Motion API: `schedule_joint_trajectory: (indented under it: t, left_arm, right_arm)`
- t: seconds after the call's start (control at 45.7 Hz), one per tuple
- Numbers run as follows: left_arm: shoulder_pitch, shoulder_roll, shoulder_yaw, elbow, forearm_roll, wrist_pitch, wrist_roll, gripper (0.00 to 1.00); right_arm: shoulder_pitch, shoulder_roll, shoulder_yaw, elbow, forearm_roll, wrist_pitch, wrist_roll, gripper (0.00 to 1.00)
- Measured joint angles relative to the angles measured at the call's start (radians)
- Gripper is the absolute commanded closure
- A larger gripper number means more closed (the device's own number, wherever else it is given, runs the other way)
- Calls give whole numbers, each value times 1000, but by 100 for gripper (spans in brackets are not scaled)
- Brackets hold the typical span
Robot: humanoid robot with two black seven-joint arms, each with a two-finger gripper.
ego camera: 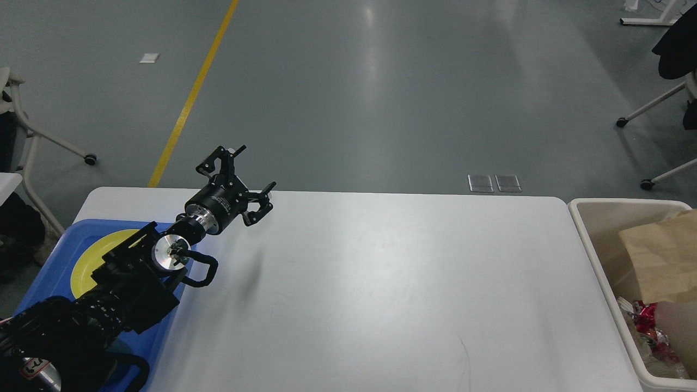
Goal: Tidy desktop
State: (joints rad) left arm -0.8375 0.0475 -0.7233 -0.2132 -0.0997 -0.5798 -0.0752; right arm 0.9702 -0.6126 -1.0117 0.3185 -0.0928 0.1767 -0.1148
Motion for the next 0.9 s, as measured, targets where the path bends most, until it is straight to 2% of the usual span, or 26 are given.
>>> schedule_joint_trajectory:
  t: [0.066,0.109,0.175,0.219,0.285,0.613,0.744,0.897]
  left_arm:
    - [0,0,0,0,0,0,0,3]
    - [0,0,0,0,0,0,0,3]
    - [0,0,0,0,0,0,0,3]
    - [0,0,0,0,0,0,0,3]
    - [0,0,0,0,0,0,0,3]
    - [0,0,0,0,0,0,0,3]
    - [0,0,0,0,0,0,0,3]
    - [0,0,0,0,0,0,0,3]
  right_arm:
    - [-13,6,2,0,0,0,0,54]
    - [-19,9,4,0,-1,0,0,34]
    - [-24,12,5,0,-3,0,2,14]
    - [-26,16,5,1,-3,0,2,7]
    - [-26,24,5,2,-4,0,3,1]
    - [-6,56,3,30,-4,13,3,0]
    - [68,63,-6,50,-7,21,3,0]
    - [226,57,-13,149,-20,61,3,0]
